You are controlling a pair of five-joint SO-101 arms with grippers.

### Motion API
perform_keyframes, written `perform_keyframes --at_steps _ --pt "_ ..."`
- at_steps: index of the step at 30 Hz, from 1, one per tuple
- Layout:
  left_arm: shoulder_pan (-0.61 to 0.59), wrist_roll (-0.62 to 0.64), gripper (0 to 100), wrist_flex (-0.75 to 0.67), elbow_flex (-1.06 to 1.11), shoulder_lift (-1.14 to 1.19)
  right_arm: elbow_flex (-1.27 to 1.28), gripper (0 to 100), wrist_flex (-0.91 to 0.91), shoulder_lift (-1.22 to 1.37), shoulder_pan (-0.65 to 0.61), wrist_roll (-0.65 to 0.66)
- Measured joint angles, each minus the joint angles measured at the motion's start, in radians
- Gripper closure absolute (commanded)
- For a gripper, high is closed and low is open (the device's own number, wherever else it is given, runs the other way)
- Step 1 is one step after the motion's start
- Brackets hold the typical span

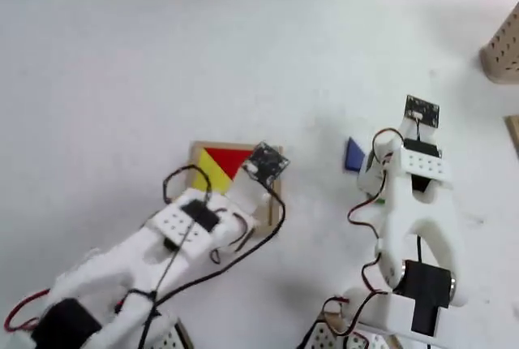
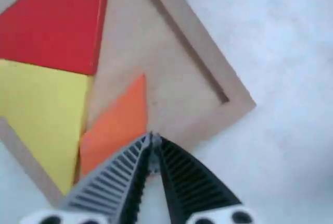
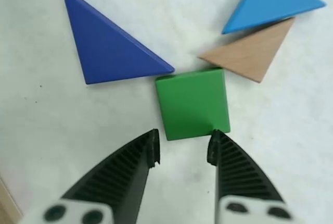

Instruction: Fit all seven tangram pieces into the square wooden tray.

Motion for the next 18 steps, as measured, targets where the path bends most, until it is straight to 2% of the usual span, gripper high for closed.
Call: perform_keyframes --at_steps 4,9,13,18 --pt "-0.032 0.000 98 0.008 0.084 -0.132 0.000 84.4 0.000 0.000 0.000 0.000" --pt "-0.117 0.000 98 0.009 0.095 -0.175 0.000 84.4 0.000 0.000 0.000 0.000" --pt "-0.109 0.000 98 0.009 0.072 -0.183 0.000 84.4 0.000 0.000 0.000 0.000" --pt "-0.029 0.025 98 0.000 -0.040 -0.183 0.000 84.4 0.000 0.000 0.000 0.000"
